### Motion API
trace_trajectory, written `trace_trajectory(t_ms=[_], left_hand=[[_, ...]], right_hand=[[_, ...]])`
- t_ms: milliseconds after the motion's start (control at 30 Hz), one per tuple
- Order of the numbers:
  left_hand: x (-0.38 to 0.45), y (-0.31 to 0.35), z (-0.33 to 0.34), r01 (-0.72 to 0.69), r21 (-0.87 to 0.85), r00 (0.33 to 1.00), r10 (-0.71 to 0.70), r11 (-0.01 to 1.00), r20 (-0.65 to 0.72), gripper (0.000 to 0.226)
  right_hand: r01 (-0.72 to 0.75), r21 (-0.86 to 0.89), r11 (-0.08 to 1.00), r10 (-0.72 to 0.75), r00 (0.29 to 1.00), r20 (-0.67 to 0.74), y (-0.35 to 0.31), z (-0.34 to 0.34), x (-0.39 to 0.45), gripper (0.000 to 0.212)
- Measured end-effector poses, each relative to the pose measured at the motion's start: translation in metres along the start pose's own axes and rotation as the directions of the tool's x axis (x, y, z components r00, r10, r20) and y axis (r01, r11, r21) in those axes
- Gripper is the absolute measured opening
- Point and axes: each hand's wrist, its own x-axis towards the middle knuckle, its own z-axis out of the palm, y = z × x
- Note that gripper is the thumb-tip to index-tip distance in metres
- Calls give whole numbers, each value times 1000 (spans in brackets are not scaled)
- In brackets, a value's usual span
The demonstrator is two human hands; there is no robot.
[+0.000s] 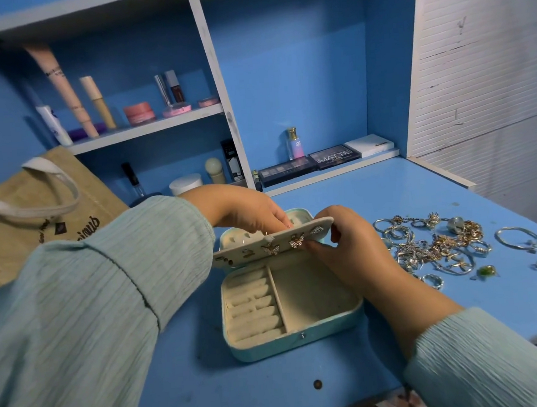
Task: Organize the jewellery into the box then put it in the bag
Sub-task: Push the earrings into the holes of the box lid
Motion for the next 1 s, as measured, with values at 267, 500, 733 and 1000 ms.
trace_trajectory(t_ms=[267, 500, 733, 1000], left_hand=[[-16, 0, -1, -6, 44, 982, 14, 999, -189, 15], [-52, 15, 5, -99, -60, 878, 59, 993, -476, 18], [-52, 21, 22, -79, -21, 775, 48, 997, -630, 3], [-53, 25, 33, -48, 16, 777, 47, 999, -628, 12]], right_hand=[[-102, 57, 993, 100, 994, 35, -2, -3, 2, 21], [-165, 75, 983, 162, 986, 43, -8, -2, 9, 20], [-233, 7, 972, 233, 971, 52, -11, -9, 10, 16], [-234, -67, 970, 240, 967, 87, -15, -29, 8, 11]])
